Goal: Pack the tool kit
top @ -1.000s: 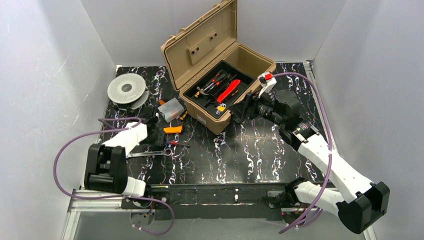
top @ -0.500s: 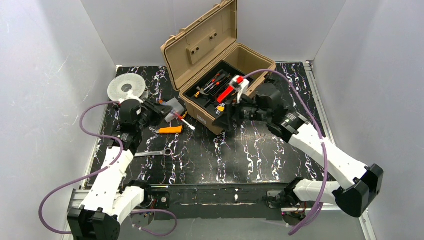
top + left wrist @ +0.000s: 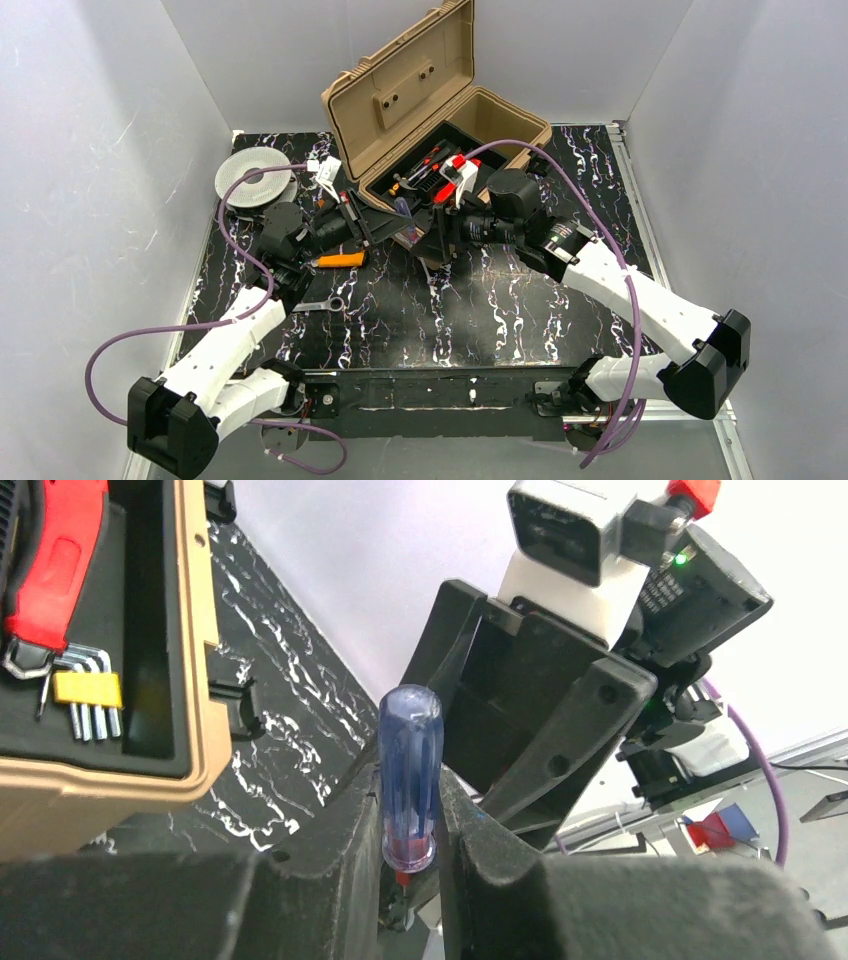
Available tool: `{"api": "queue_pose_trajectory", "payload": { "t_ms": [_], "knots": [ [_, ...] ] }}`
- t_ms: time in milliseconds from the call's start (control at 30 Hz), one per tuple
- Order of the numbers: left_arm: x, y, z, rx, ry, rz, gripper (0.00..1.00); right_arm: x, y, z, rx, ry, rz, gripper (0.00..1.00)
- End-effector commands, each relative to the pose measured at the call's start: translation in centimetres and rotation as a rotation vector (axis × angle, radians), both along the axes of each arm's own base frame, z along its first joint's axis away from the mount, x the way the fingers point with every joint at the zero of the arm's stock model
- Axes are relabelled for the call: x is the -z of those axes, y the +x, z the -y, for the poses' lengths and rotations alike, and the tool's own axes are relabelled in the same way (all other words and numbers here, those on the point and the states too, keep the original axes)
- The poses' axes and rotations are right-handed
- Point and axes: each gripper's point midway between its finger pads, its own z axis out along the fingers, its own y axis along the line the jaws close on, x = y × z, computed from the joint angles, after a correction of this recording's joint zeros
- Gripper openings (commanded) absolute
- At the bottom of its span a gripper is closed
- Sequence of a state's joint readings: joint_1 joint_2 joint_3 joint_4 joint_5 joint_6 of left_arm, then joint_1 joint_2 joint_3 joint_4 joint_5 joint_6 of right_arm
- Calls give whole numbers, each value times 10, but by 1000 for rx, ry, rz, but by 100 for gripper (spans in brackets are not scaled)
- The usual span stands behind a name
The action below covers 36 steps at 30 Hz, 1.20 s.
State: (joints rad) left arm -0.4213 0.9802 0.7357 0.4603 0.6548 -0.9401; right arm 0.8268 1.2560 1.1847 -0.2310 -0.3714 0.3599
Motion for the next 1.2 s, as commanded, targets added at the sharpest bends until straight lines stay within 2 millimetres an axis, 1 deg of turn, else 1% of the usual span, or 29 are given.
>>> {"api": "queue_pose_trajectory", "payload": {
  "t_ms": [0,100,167,233,300,333,467,533,633,667,700,733,767,867,900,967,1067,1100,1133,1167],
  "knots": [
    [-34,-12,7,54,-57,149,0,-30,7,-4,39,86,46,56],
    [-30,-13,10,60,-54,137,0,-34,4,-2,38,116,52,47],
    [-27,-13,11,65,-53,129,0,-37,2,0,42,128,58,46],
    [-26,-12,13,66,-55,122,0,-40,1,2,42,135,65,49],
    [-25,-12,14,69,-60,118,0,-40,0,2,39,132,62,55],
    [-24,-12,15,70,-62,115,0,-40,-1,2,34,133,61,56],
    [-25,-11,20,86,-76,105,0,-42,-3,1,22,144,52,57],
    [-26,-13,21,95,-81,105,0,-42,-3,1,30,146,48,49],
    [-26,-14,21,96,-80,104,0,-43,-2,2,39,149,50,14],
    [-25,-14,21,93,-76,101,1,-44,-1,3,47,151,52,5],
    [-23,-14,20,85,-68,93,13,-45,1,5,64,149,55,1],
    [-21,-13,18,70,-59,82,30,-43,3,7,87,140,55,1],
    [-17,-11,17,53,-38,65,50,-42,8,11,125,130,59,1],
    [-13,-6,5,-35,55,68,95,-32,31,29,268,50,58,1],
    [-14,-4,-3,-93,88,71,98,-30,40,37,314,29,59,1],
    [-9,4,-22,-215,171,64,98,-31,61,54,404,20,72,1],
    [-2,11,-52,-370,283,55,98,-46,95,83,526,49,101,1],
    [4,12,-62,-416,320,42,98,-51,107,91,562,60,118,1],
    [7,11,-69,-444,340,41,98,-55,121,98,602,66,136,1],
    [10,11,-75,-470,358,41,98,-62,137,107,655,73,177,1]
  ]
}}
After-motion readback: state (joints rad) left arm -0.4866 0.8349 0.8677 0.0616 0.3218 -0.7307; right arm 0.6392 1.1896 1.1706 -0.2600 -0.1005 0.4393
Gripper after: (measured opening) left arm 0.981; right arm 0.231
